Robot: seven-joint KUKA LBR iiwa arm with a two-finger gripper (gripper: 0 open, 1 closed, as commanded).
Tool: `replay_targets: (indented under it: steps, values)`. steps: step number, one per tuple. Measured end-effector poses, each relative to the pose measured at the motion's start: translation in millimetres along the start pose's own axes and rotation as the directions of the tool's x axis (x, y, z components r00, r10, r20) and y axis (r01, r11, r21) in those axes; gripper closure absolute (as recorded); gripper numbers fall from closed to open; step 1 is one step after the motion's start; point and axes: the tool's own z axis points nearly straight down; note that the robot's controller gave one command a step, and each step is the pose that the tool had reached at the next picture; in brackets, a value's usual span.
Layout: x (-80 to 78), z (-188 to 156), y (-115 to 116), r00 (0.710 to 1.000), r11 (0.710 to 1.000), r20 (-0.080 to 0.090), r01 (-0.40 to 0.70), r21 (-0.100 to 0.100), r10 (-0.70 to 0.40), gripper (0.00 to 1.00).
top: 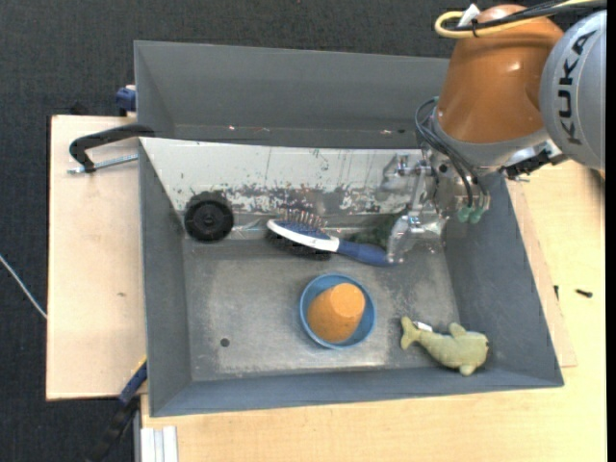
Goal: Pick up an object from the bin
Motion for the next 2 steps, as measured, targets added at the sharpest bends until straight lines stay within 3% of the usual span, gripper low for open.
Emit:
replay_targets:
  steps: [1,2]
  values:
    - [0.4,136.5,-45.0,0.955,0.955,0.008,0.296,-0.002,-0.296,0.0]
    - [1.8,139.0,-46.4,0.956,0.956,0.005,0.293,0.001,-0.293,1.0]
